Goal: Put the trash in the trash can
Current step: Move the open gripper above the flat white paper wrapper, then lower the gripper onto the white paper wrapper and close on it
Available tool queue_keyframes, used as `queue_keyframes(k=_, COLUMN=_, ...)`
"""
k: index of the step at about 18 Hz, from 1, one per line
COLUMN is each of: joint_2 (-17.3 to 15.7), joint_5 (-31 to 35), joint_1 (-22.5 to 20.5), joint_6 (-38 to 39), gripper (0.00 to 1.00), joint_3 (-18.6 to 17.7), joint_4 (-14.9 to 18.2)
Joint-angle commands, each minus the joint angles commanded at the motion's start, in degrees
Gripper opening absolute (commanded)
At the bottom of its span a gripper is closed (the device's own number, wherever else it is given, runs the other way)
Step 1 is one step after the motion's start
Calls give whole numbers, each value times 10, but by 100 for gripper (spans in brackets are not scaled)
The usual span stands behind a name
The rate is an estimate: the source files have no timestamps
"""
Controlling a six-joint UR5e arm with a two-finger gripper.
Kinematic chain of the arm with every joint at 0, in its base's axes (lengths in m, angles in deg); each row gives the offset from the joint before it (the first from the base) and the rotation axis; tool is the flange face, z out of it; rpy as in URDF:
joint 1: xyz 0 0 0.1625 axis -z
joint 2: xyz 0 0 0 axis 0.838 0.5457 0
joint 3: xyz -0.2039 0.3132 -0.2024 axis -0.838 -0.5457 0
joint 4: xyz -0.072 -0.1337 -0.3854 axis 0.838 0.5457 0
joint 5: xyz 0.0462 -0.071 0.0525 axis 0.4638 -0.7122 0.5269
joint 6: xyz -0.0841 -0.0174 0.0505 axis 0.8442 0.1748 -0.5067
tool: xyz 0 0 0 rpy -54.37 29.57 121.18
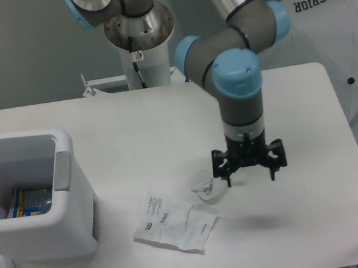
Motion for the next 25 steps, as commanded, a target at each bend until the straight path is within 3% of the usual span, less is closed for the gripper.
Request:
queue_keyframes(k=2, joint_2=15, joint_5=1, joint_1=12, joint_6=14, gripper=100, joint_3=0, joint_4=-4)
queue_keyframes(k=5, joint_2=40, joint_5=2, joint_1=26, joint_6=135, gripper=100, joint_3=6, joint_4=-5)
queue_keyframes(k=7, joint_2=46, joint_5=3, joint_1=47, joint_6=164, gripper=100, joint_3=-3, joint_4=-3)
queue_keyframes(k=12, joint_2=46, joint_5=4, joint_1=52, joint_6=256, gripper=100, joint_3=-13, joint_4=-2)
queue_keyframes(k=21, joint_2=73, joint_5=6, joint_1=62, joint_6=288, gripper=100, joint_3=-11, joint_4=1)
queue_keyframes(k=25, joint_2=97, joint_5=13, joint_1=71, joint_6=291, gripper=100, joint_3=10, joint_4=1)
